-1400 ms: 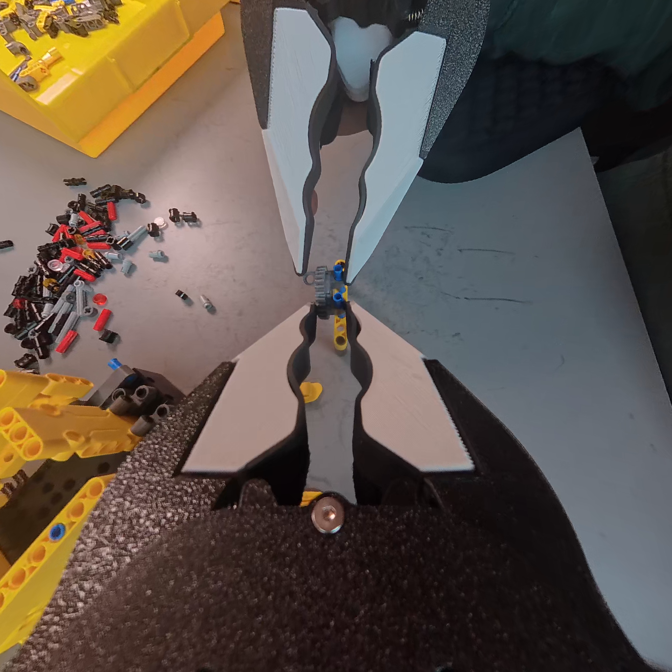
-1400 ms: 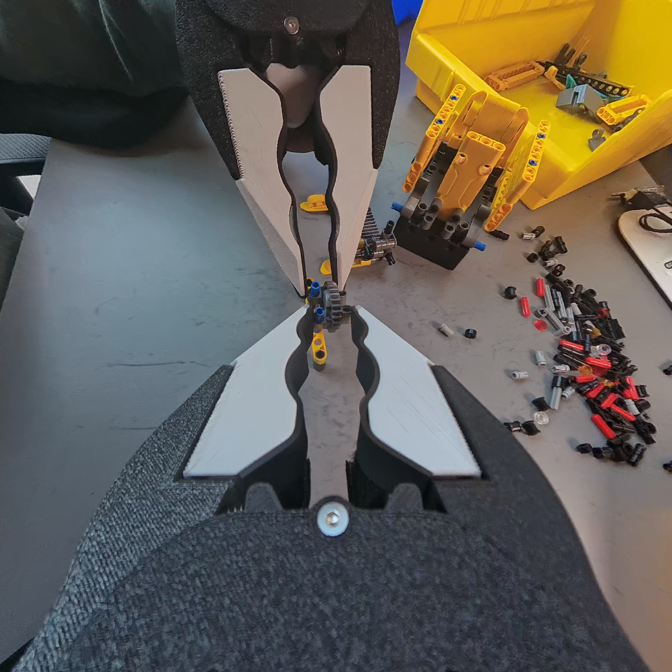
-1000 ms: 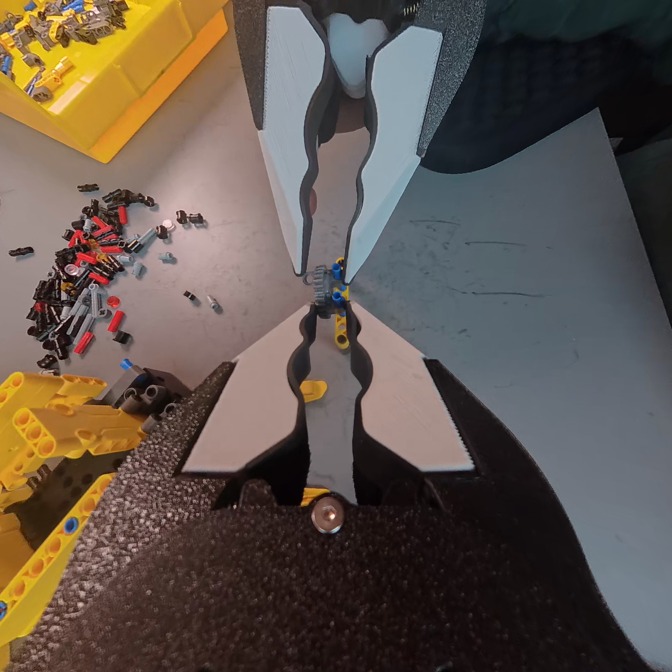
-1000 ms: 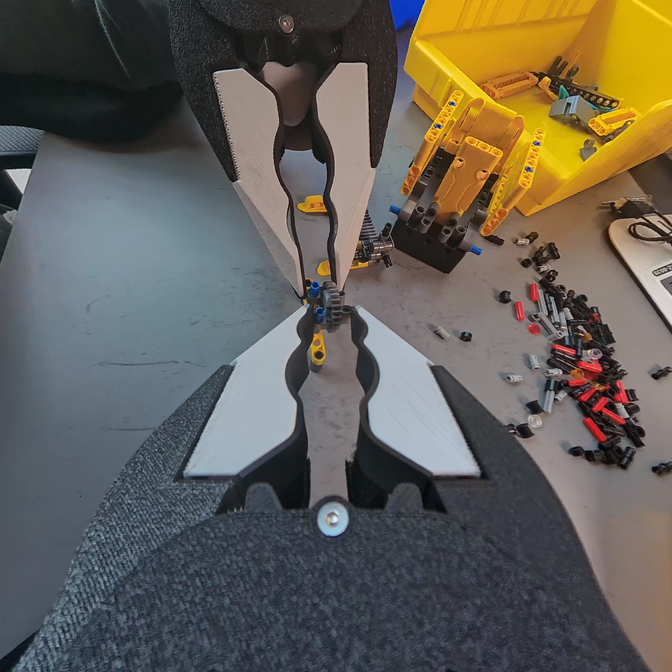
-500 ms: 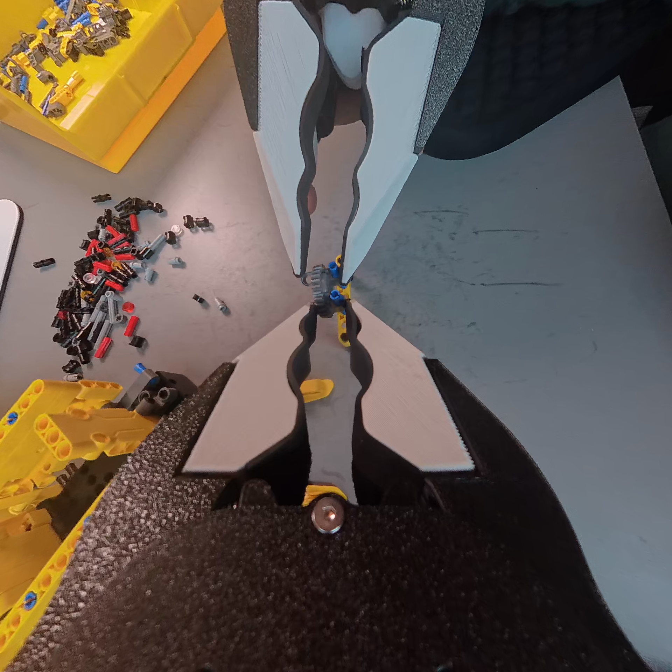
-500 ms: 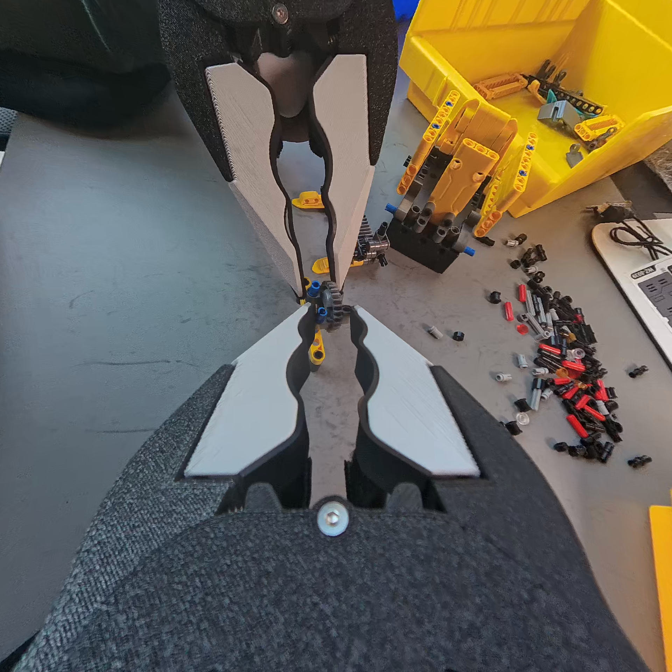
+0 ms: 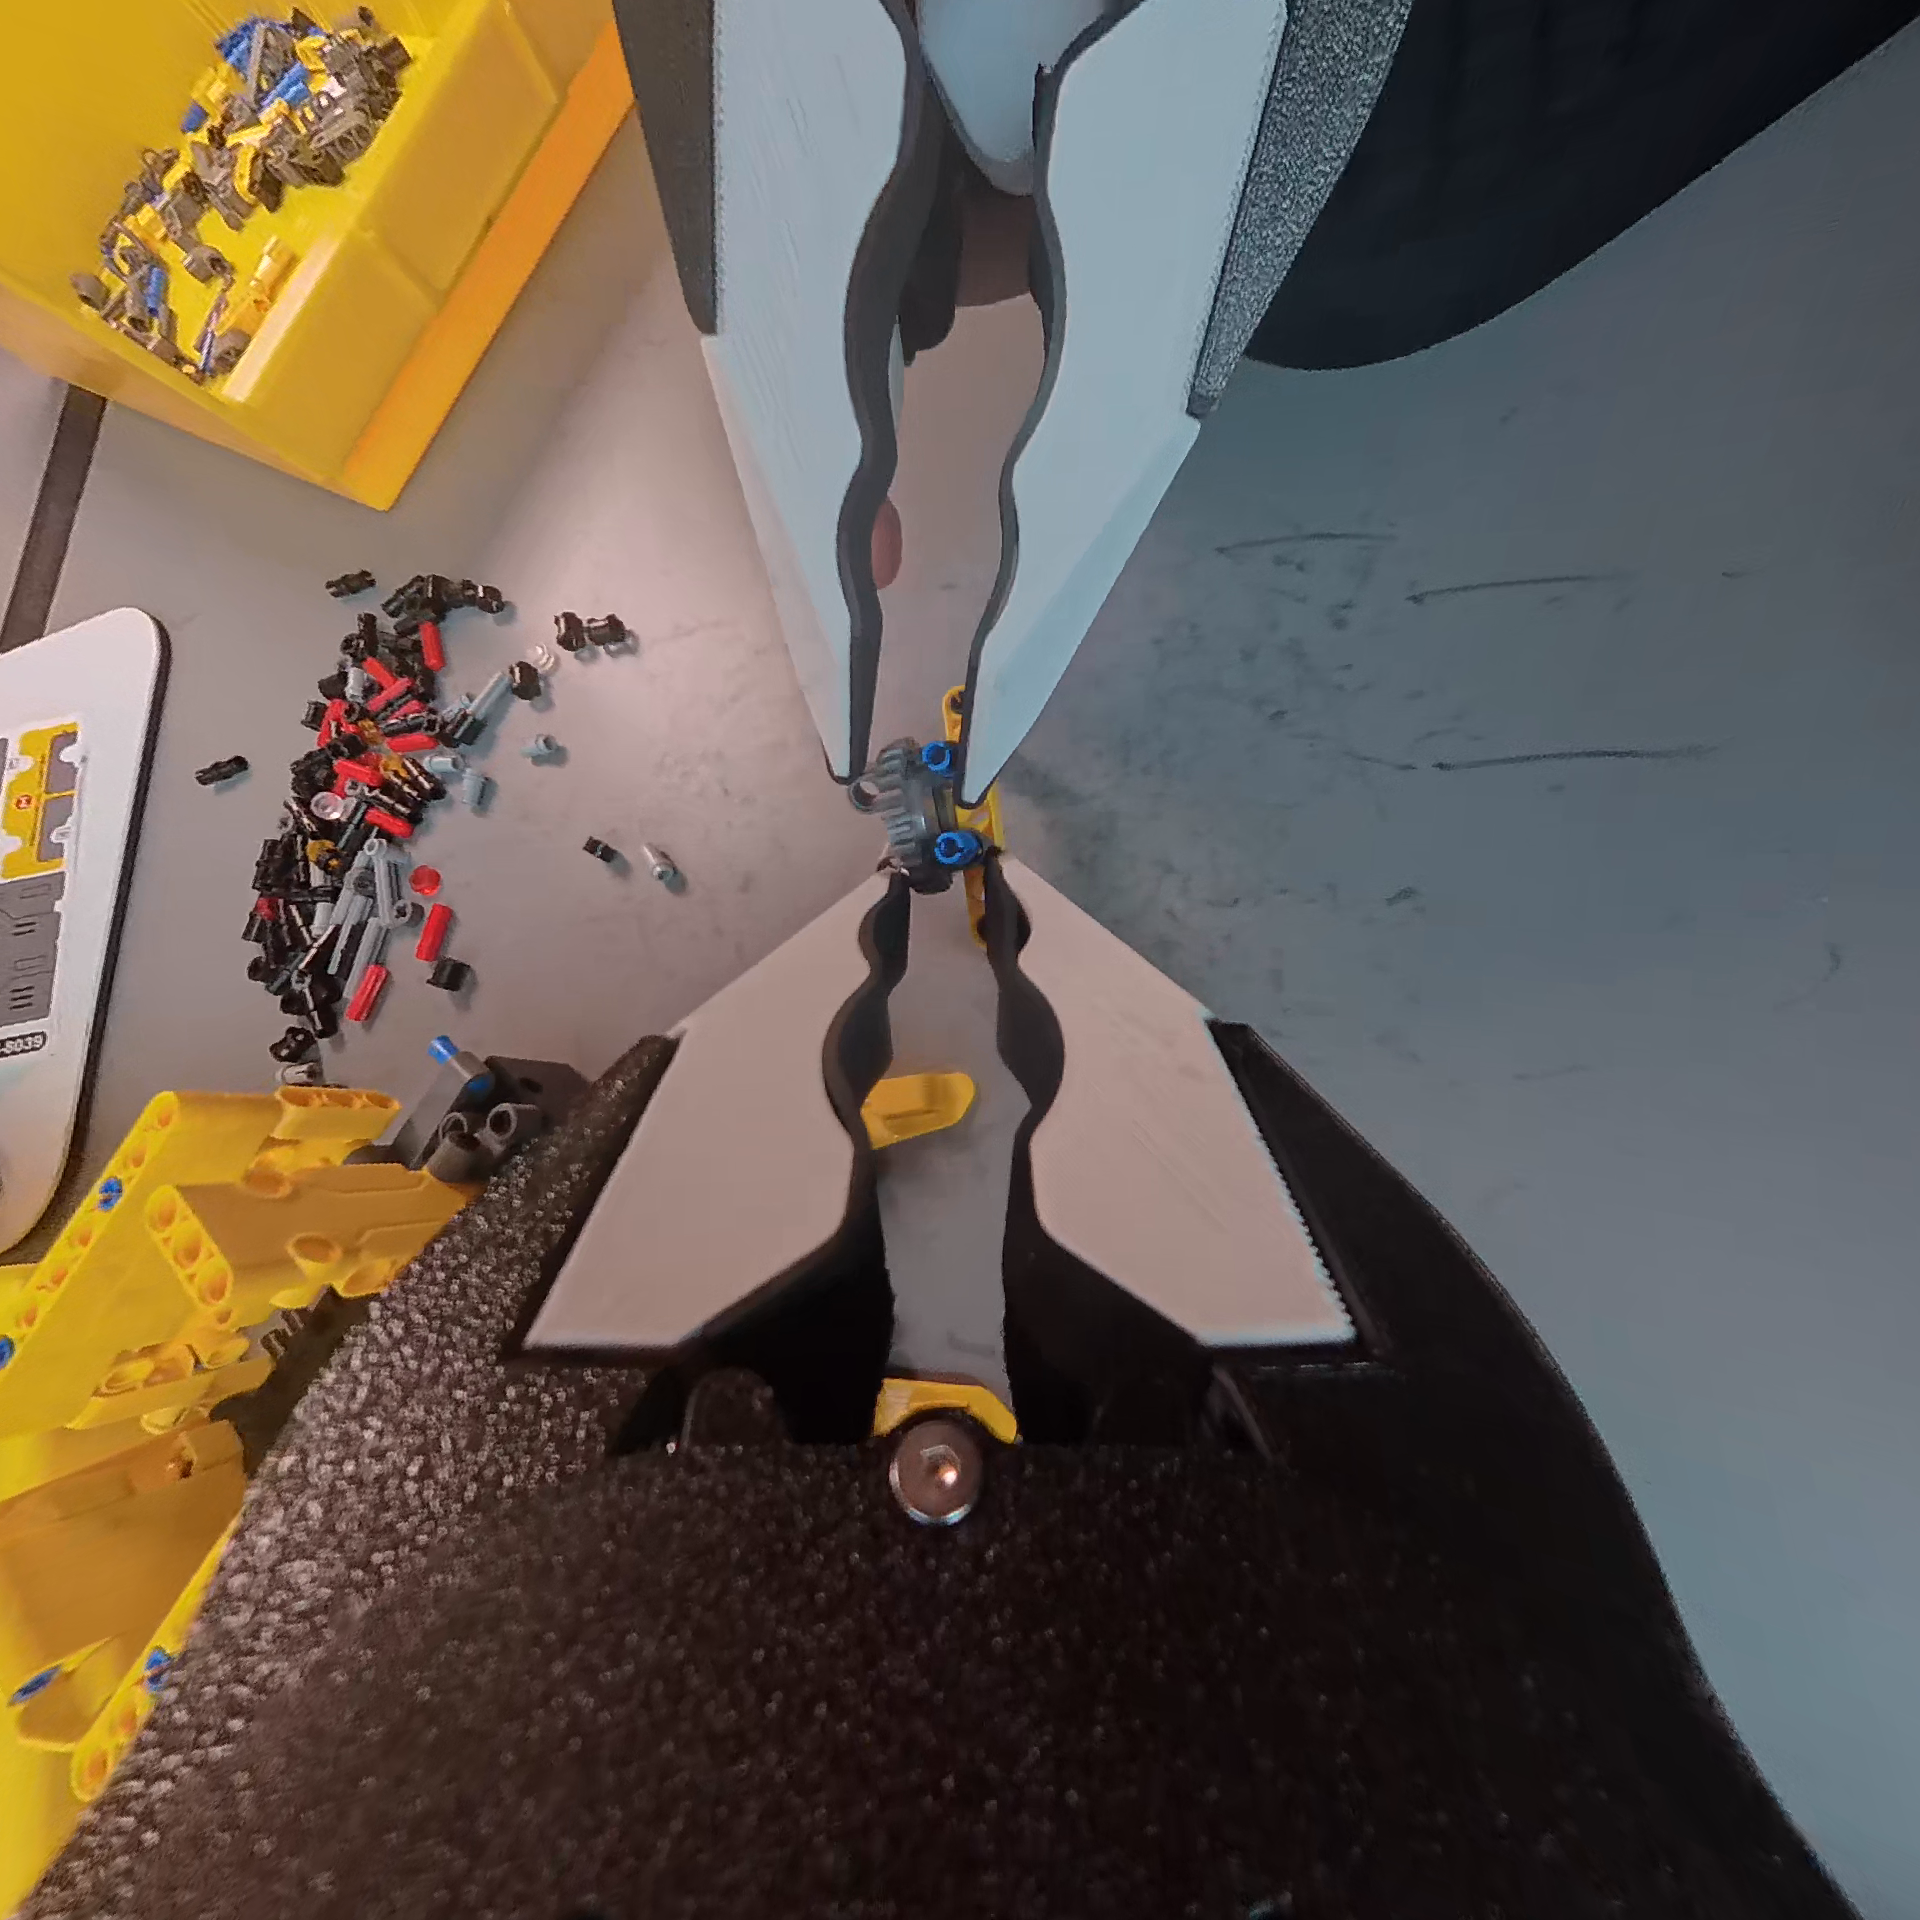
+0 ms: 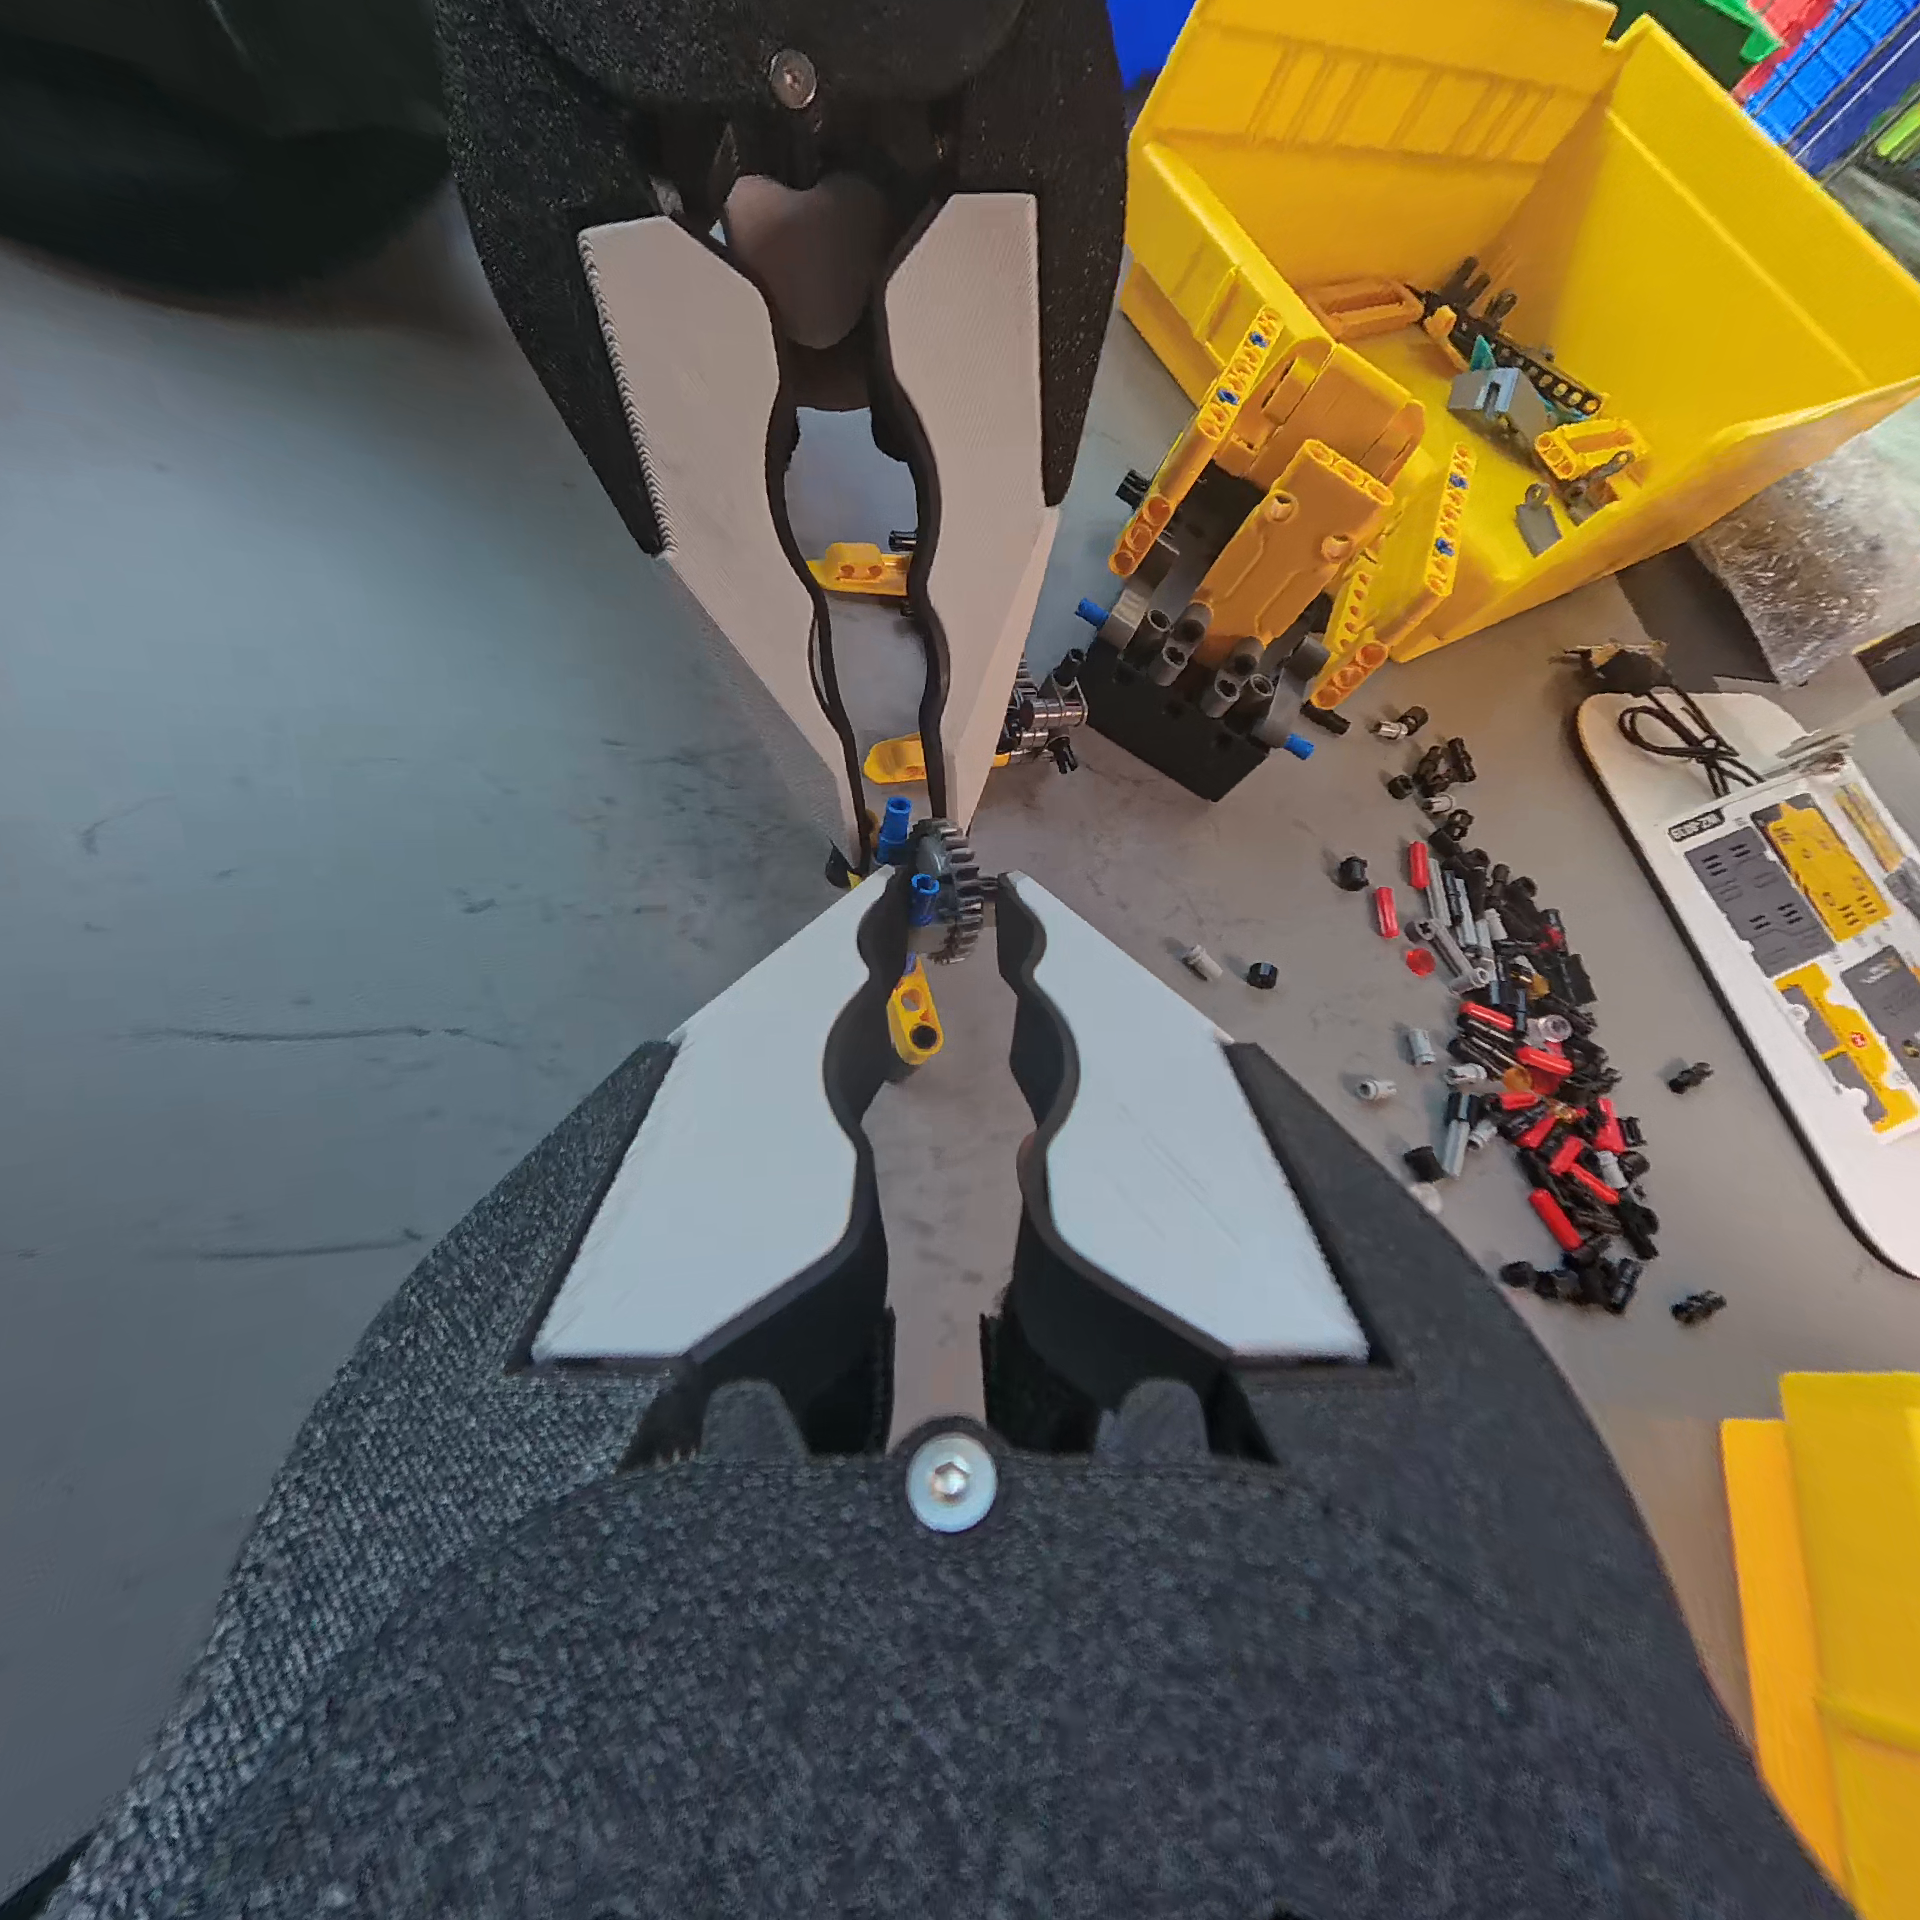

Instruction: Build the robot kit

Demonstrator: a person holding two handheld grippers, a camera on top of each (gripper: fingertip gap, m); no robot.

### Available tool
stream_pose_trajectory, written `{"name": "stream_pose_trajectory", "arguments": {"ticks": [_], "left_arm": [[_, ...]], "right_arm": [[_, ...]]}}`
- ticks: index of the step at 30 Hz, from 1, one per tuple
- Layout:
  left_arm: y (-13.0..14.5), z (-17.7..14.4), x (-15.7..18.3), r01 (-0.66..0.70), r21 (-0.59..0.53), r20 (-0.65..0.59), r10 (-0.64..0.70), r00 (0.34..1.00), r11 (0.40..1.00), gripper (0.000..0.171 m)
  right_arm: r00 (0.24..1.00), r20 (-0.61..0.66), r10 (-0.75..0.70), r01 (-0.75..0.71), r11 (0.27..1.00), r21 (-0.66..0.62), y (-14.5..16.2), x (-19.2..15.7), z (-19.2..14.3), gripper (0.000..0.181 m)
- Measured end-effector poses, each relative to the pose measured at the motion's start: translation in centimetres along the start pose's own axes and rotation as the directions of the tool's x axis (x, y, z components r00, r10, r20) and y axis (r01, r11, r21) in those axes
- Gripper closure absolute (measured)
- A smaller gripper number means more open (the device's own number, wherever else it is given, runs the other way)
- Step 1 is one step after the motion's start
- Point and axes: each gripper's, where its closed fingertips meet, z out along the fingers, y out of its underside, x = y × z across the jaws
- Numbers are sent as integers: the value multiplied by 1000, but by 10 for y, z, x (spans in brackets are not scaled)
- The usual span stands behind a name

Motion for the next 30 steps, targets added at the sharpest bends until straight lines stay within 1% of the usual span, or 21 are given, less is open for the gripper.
{"name": "stream_pose_trajectory", "arguments": {"ticks": [2, 5, 10, 12, 14, 17, 18, 20, 30], "left_arm": [[0, 0, 0, 28, -3, -14, -28, 1000, 1000, 157], [0, 0, 0, 88, 3, -32, -88, 996, 996, 157], [-1, -3, -1, 89, 2, -4, -89, 996, 996, 157], [-4, -9, -4, 97, 16, 17, -98, 995, 995, 153], [-7, -12, -6, 140, 43, 13, -140, 990, 989, 148], [-3, -4, -4, 189, 38, -6, -189, 982, 981, 139], [-2, 0, -3, 193, 28, -10, -193, 981, 981, 140], [-1, 4, -2, 188, 25, -14, -188, 982, 982, 148], [-1, 4, -1, 182, 22, -16, -182, 983, 983, 148]], "right_arm": [[998, 25, 51, -51, 999, 18, 1, 1, 0, 166], [997, 33, 76, -77, 997, 27, 1, 1, 1, 166], [996, 34, 81, -82, 996, 39, 0, 1, 1, 168], [996, 31, 78, -79, 996, 40, 0, 1, 1, 168], [996, 31, 81, -83, 996, 42, 0, 2, 1, 168], [996, 33, 83, -84, 995, 44, 1, 2, 1, 168], [996, 33, 81, -82, 996, 45, 0, 2, 1, 168], [997, 28, 77, -78, 996, 44, 1, 2, 1, 168], [997, 34, 72, -74, 996, 47, 0, 1, 0, 167]]}}
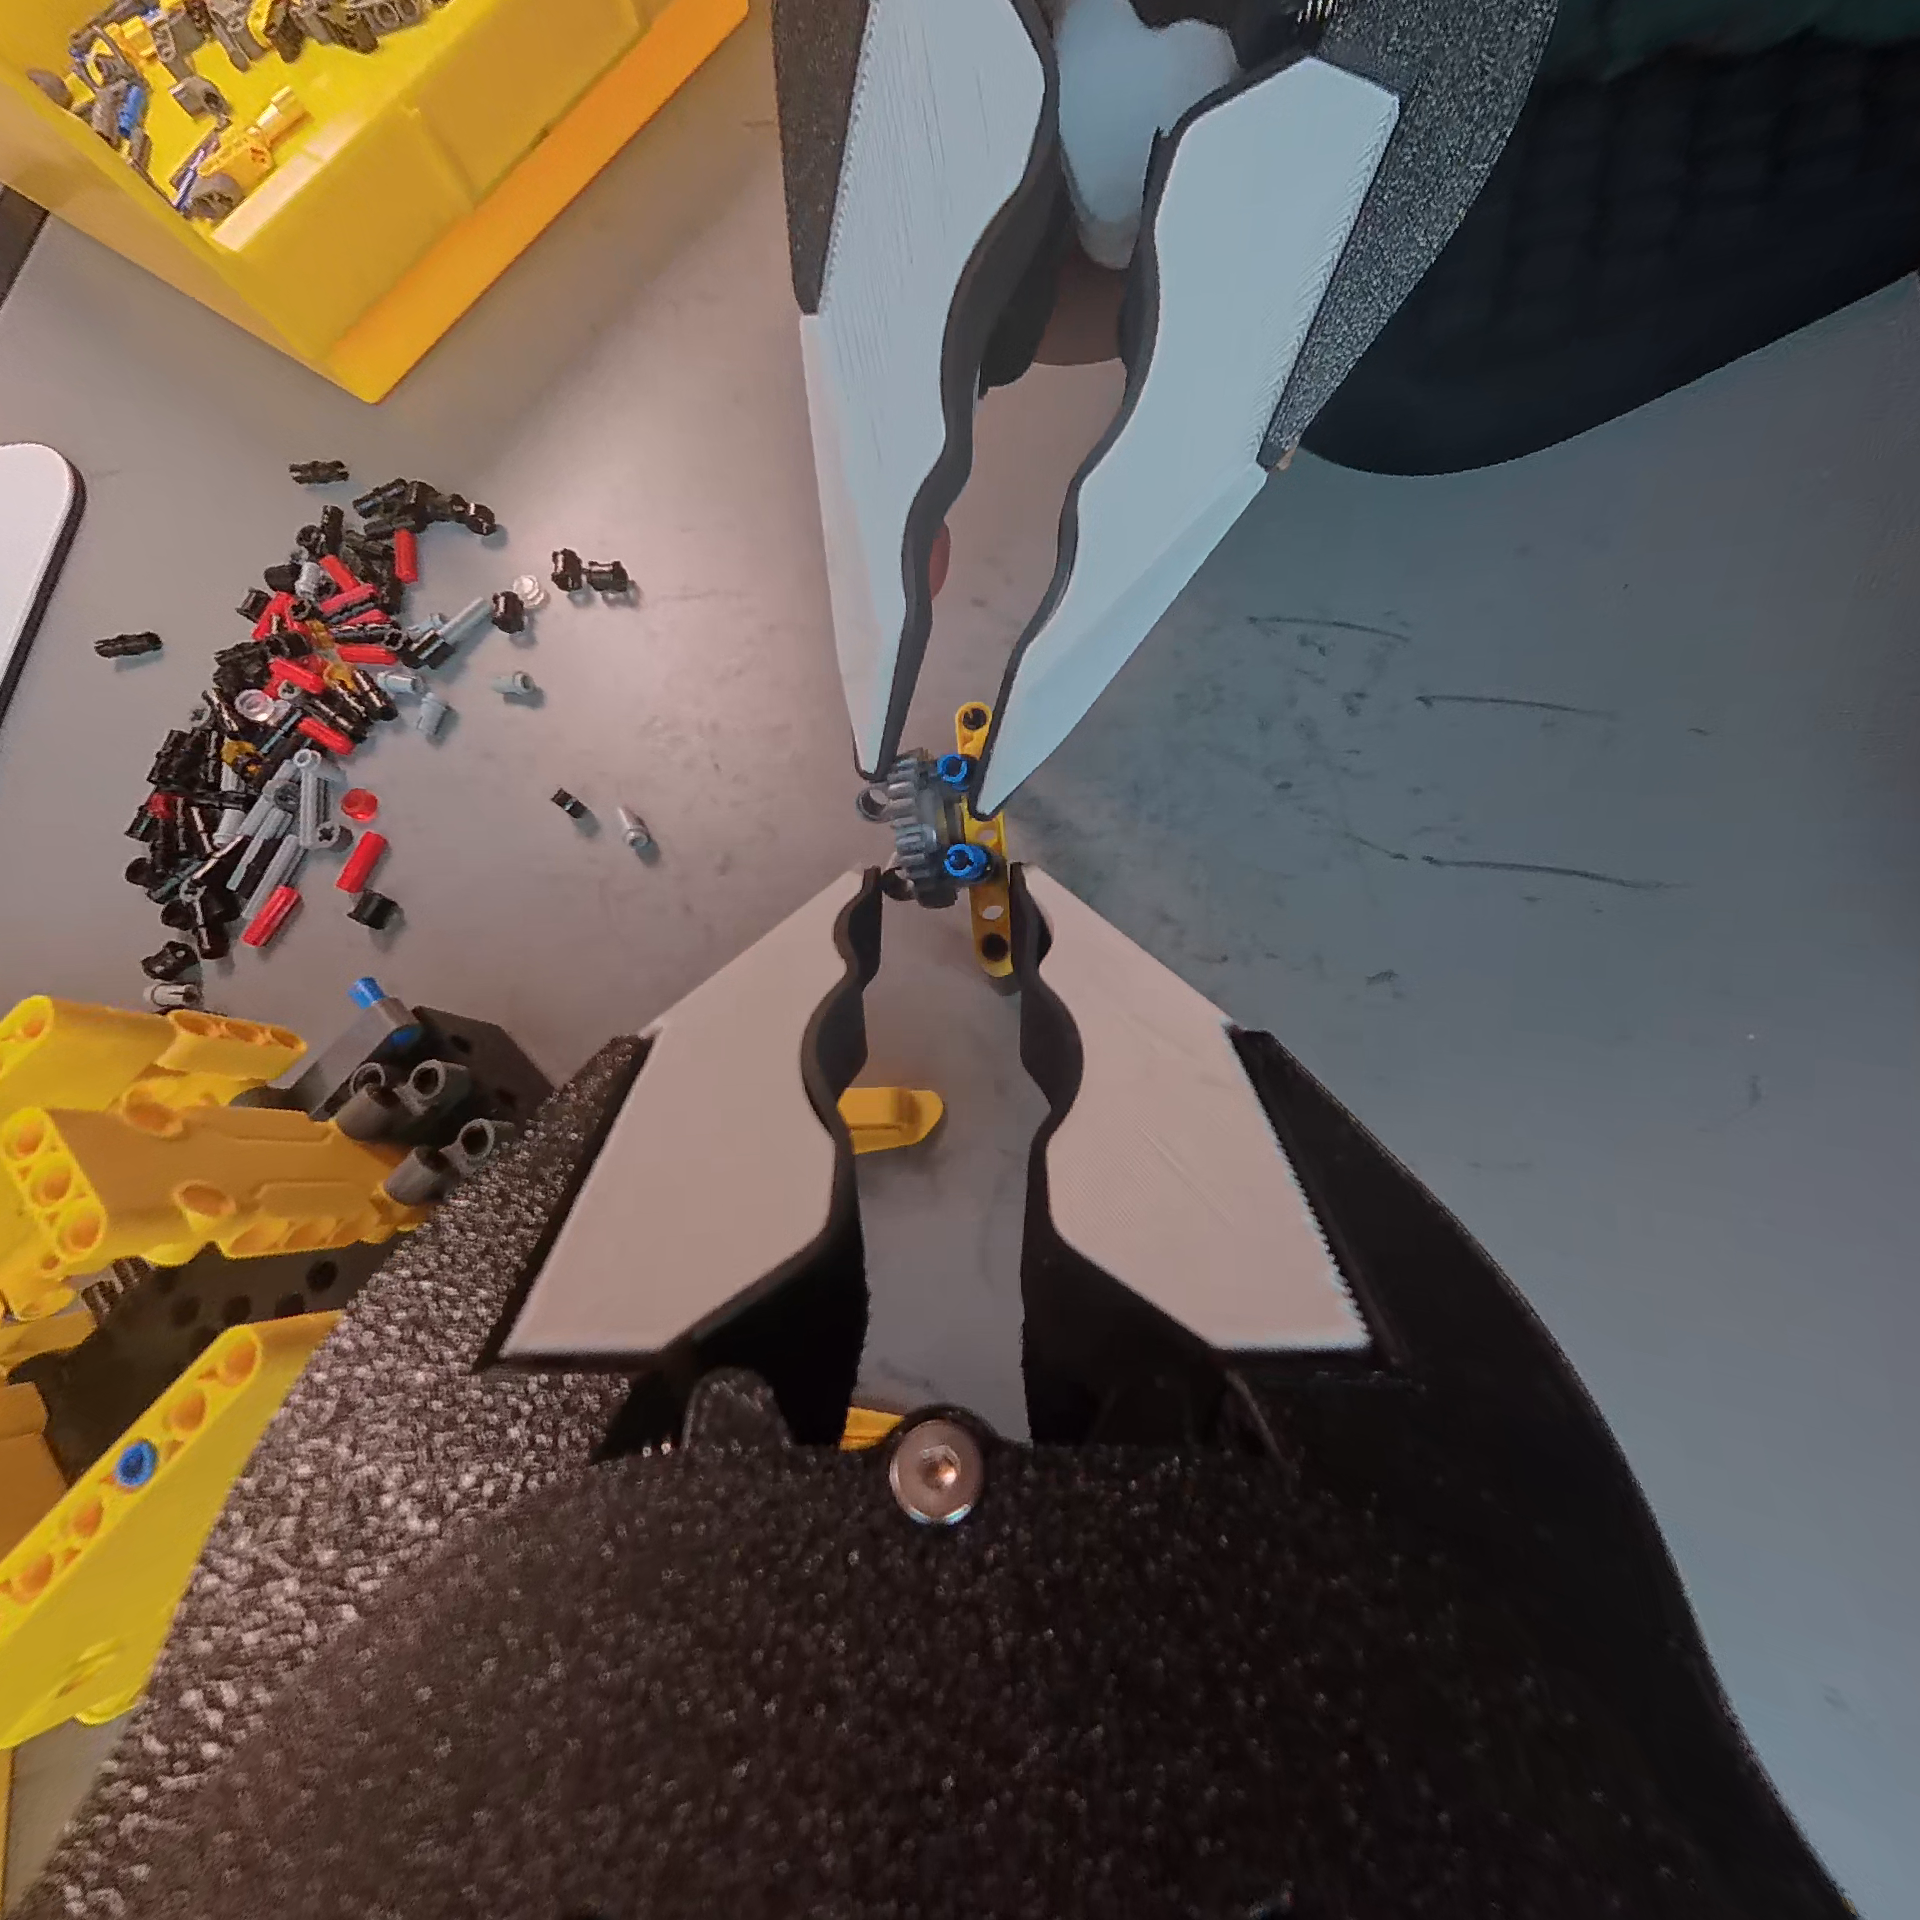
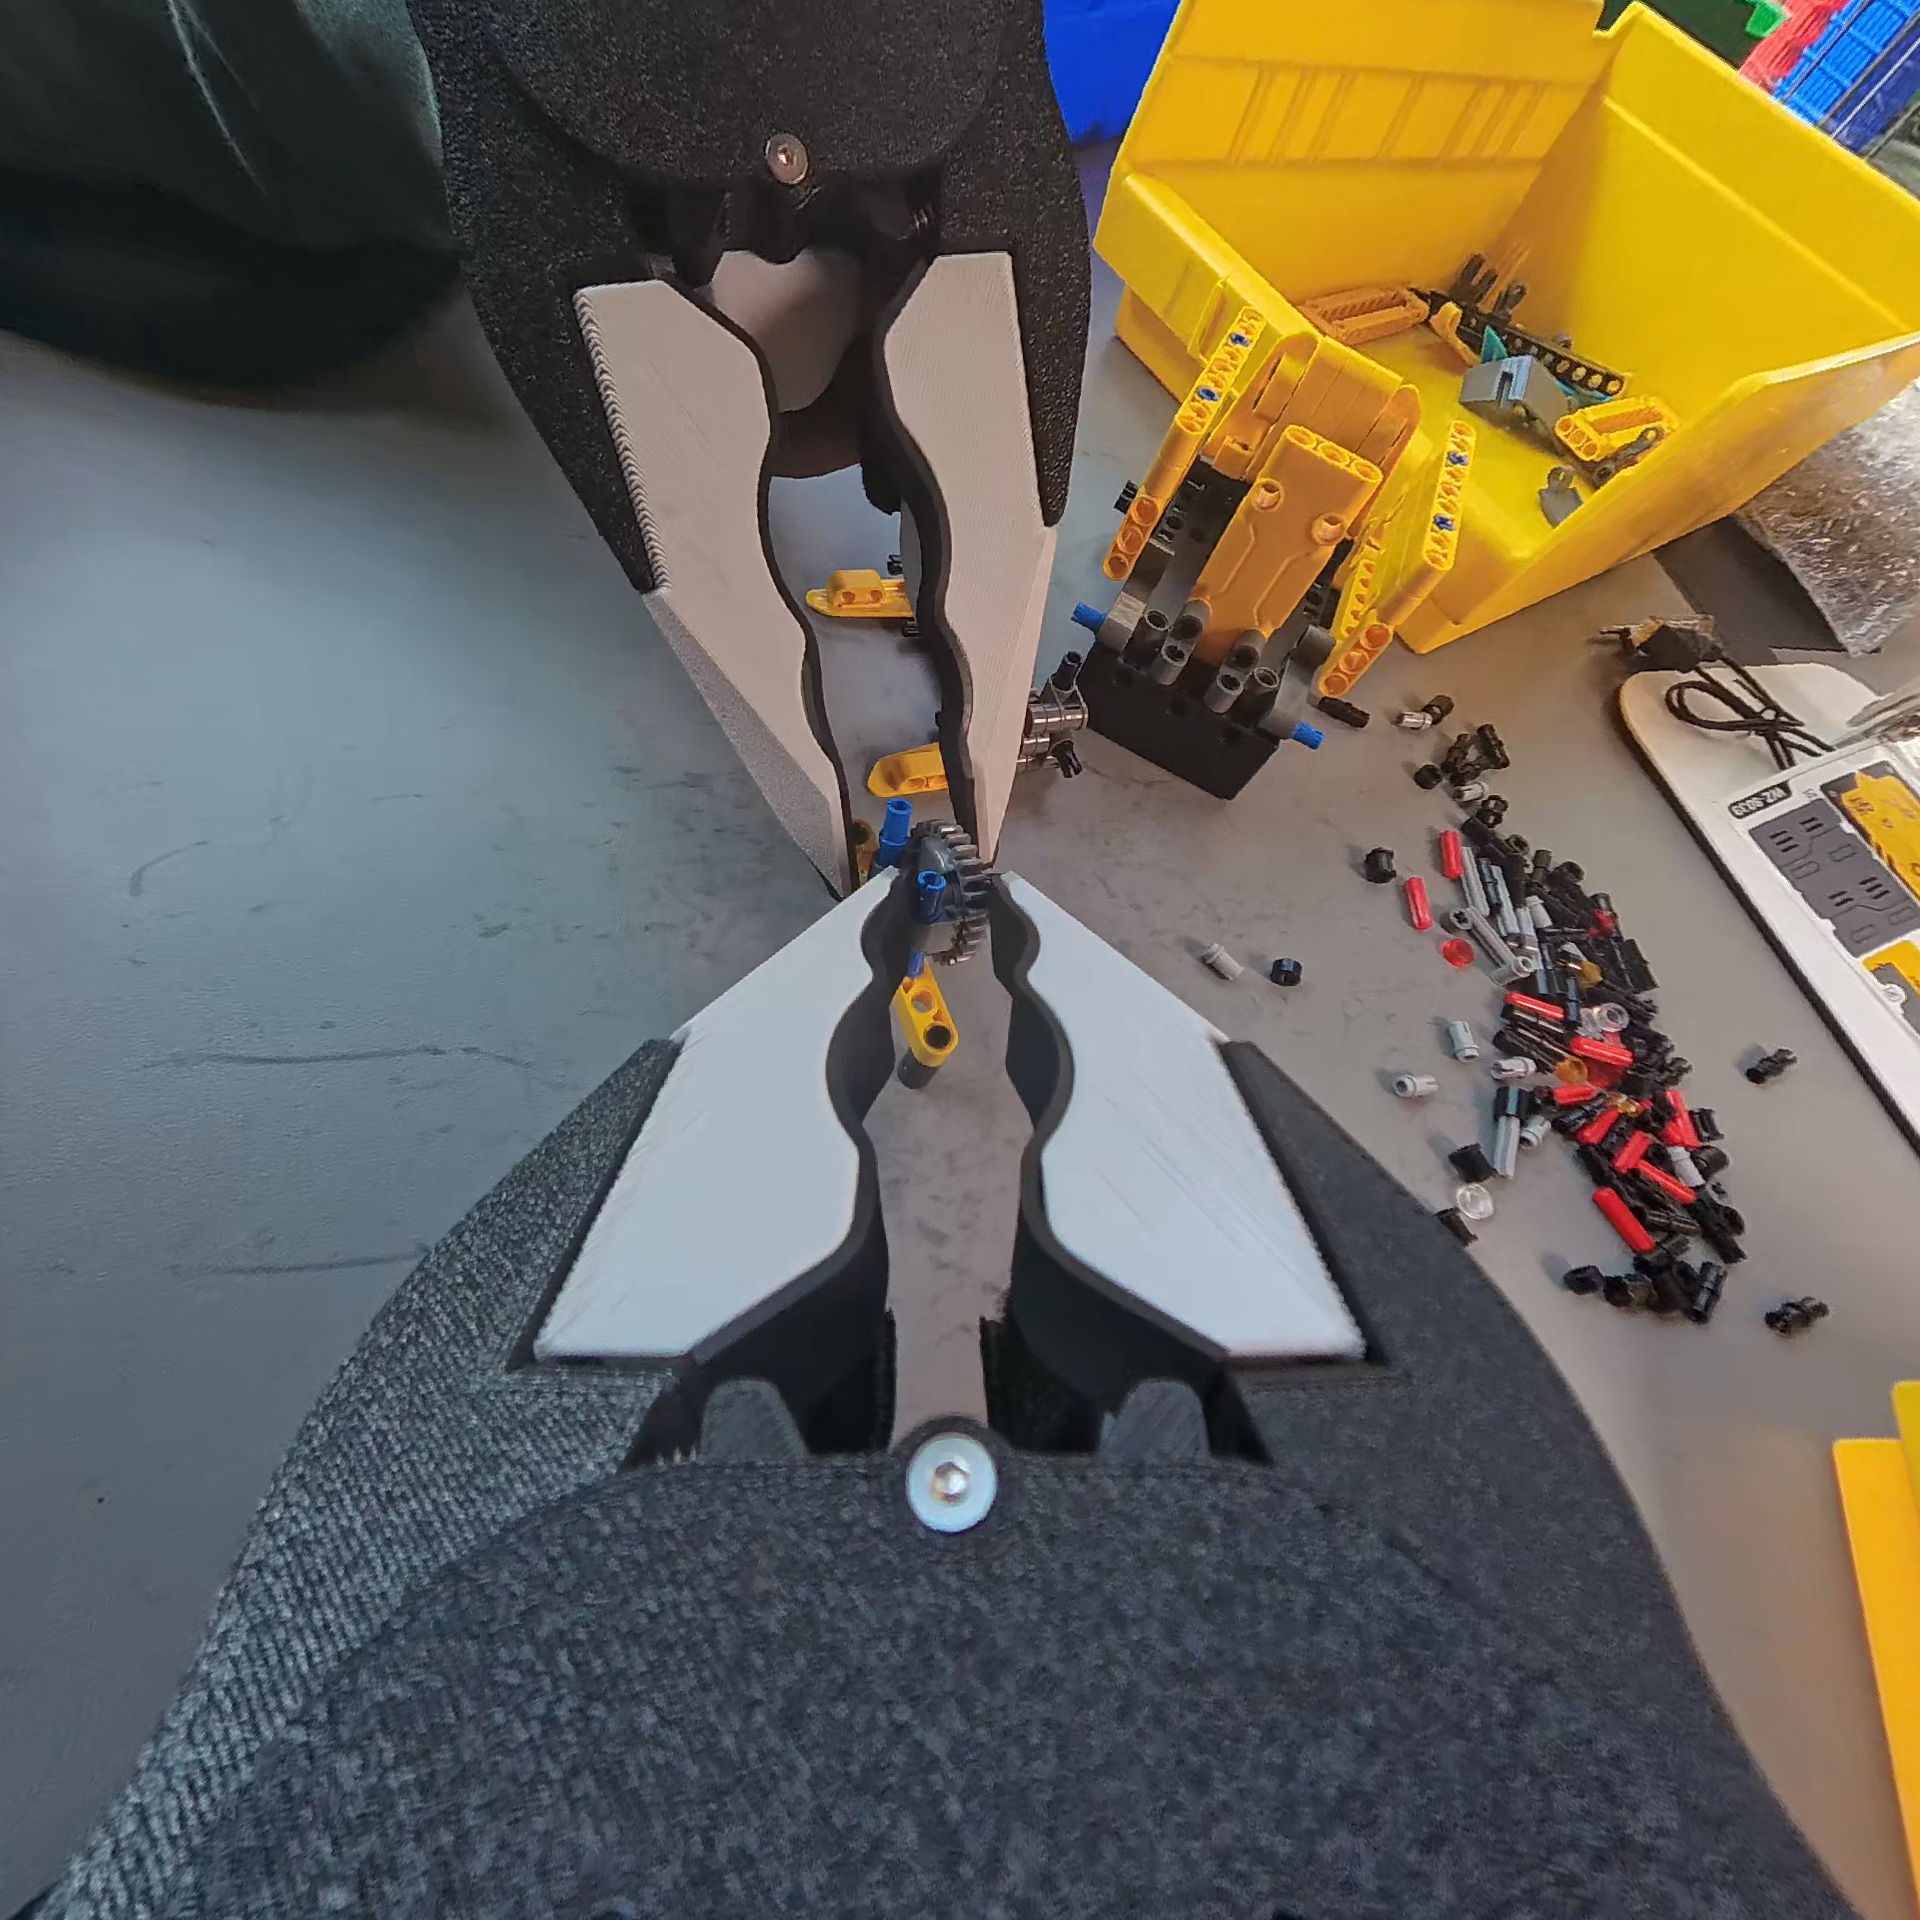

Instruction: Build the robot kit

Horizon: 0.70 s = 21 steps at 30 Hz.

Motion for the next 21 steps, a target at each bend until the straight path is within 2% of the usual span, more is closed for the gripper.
{"name": "stream_pose_trajectory", "arguments": {"ticks": [11, 15, 21], "left_arm": [[-2, -2, 0, 35, 31, -32, -34, 999, 999, 149], [-2, -6, -4, 57, 53, -27, -56, 998, 997, 159], [-2, -6, -5, 58, 57, -15, -57, 998, 997, 160]], "right_arm": [[1000, -1, -26, 26, 1000, -8, 0, -1, -2, 167], [999, 9, -44, 44, 997, -65, 11, -1, -2, 160], [999, -4, -42, 42, 997, -64, 10, 1, -1, 160]]}}
